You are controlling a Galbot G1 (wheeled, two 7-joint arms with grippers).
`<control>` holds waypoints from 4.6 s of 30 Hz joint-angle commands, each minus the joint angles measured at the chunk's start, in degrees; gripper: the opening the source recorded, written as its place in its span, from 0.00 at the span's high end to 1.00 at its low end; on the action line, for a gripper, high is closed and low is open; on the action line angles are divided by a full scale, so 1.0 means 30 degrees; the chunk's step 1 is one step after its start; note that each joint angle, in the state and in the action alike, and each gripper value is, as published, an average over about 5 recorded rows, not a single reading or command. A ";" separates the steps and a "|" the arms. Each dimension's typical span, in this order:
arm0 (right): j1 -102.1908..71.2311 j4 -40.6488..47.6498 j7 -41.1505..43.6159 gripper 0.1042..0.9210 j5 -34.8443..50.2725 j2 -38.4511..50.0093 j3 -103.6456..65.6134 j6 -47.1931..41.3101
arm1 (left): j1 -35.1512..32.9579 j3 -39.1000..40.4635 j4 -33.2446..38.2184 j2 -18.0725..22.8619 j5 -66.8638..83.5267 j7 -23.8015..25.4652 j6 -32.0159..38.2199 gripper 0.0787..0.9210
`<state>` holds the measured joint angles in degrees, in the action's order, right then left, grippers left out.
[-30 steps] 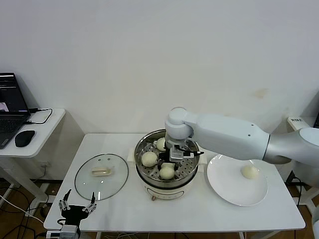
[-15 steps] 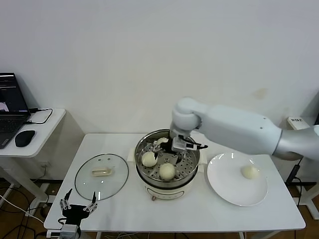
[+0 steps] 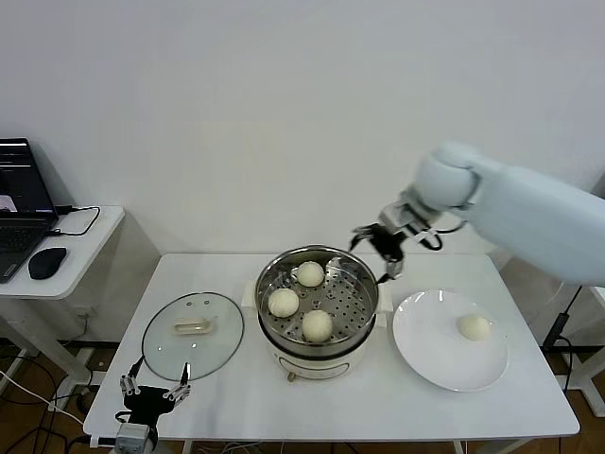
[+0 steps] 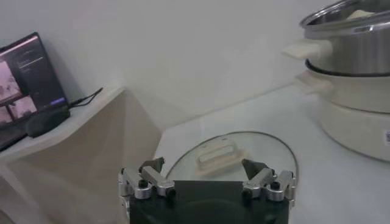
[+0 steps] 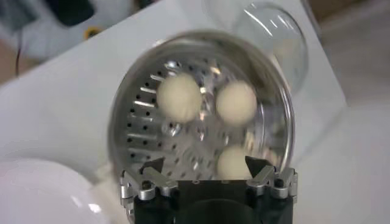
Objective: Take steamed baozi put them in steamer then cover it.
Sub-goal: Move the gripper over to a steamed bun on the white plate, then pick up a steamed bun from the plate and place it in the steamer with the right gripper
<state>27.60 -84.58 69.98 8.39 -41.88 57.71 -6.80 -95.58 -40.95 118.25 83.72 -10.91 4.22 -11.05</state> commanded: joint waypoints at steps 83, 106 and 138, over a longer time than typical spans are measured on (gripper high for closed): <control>-1.2931 1.0205 -0.2068 0.19 -1.0564 -0.0367 -1.0427 0.0668 | -0.0437 -0.0090 -0.1172 -0.0020 -0.0286 -0.0014 -0.0049 0.12; -0.6891 0.5647 -0.0427 0.38 -0.4578 0.1813 -0.5889 -0.2380 | -0.0125 -0.0140 -0.1079 -0.0191 -0.0669 -0.0141 0.0111 0.12; 0.2155 0.3648 0.0216 0.38 0.4135 -0.6009 0.3174 -0.6877 | -0.0242 -0.0646 0.0606 0.0003 0.0138 -0.0218 0.0144 0.12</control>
<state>30.63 -73.13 70.46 17.12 -53.83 62.31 -25.34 -96.31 -42.79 119.51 83.78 -10.73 3.50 -10.53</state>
